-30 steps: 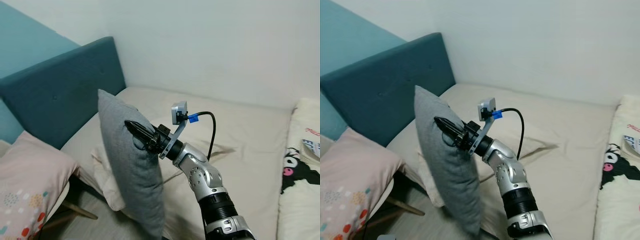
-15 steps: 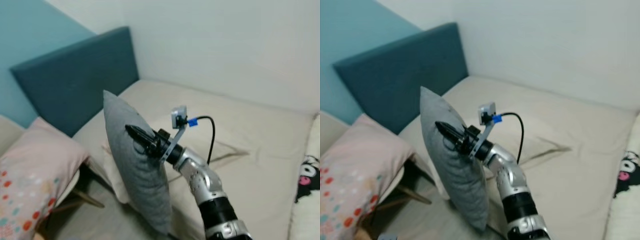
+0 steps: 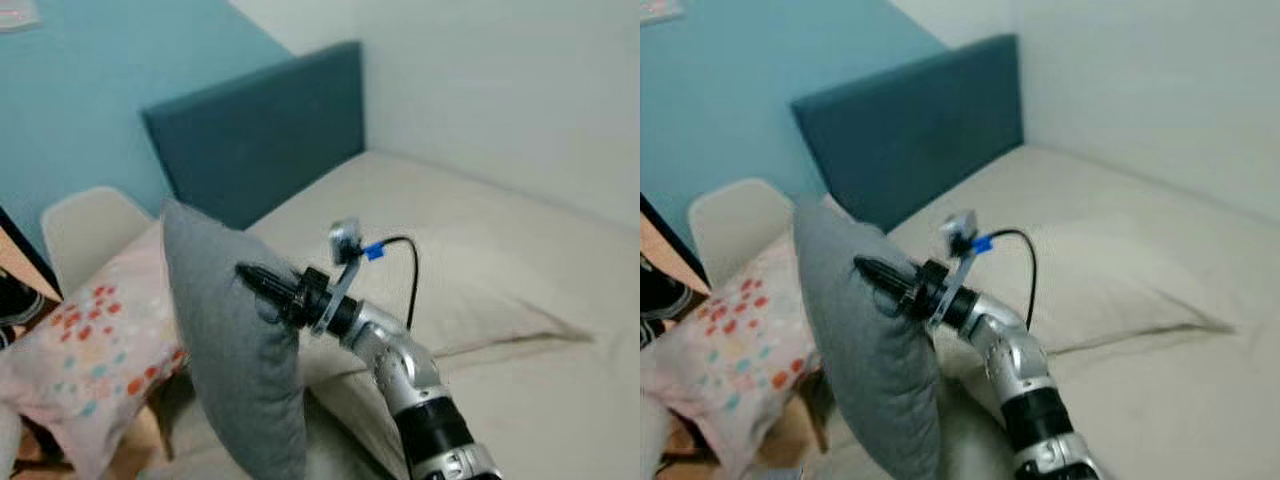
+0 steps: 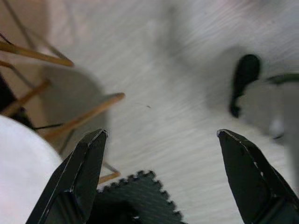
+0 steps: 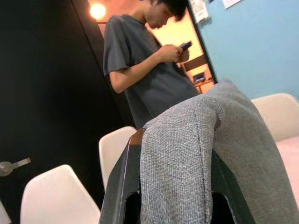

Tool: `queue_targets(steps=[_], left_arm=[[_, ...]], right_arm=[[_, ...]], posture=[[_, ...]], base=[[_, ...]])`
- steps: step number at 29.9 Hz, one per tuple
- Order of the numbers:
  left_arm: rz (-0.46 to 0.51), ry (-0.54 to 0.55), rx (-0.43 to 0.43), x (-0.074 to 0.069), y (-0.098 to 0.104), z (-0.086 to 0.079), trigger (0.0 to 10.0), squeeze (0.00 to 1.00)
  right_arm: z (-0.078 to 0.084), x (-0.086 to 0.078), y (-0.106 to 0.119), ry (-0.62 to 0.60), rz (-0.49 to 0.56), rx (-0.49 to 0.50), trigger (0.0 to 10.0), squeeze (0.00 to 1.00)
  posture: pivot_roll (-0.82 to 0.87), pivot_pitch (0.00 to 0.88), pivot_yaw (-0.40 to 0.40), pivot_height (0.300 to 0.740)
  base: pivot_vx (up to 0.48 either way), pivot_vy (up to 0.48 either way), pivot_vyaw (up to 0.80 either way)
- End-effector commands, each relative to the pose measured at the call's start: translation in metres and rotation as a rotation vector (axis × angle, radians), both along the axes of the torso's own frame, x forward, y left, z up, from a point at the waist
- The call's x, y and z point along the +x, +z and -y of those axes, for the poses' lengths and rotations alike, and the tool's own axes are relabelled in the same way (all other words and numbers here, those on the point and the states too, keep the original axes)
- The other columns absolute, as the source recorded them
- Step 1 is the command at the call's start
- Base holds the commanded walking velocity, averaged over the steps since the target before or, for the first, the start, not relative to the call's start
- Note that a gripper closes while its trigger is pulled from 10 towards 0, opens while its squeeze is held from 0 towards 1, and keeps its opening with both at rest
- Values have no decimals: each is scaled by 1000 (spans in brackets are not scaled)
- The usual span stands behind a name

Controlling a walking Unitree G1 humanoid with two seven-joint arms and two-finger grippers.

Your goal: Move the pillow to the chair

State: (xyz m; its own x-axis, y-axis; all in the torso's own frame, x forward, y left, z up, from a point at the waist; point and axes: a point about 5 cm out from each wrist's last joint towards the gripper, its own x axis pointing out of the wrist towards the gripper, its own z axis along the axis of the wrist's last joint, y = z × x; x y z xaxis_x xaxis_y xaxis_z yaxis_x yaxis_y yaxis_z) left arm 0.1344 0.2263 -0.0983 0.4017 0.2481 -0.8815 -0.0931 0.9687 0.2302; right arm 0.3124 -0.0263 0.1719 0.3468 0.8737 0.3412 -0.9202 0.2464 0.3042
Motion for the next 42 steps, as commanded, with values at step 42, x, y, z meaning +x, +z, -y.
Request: queue_targets(steps=[42], left_arm=[[0,-50,-8,1,-1,4,10000,0]], right_arm=[[164,-120,-251,-644,-803,-1210,10000,0]], posture=[[-118,17,63,740]], base=[[0,0,688]])
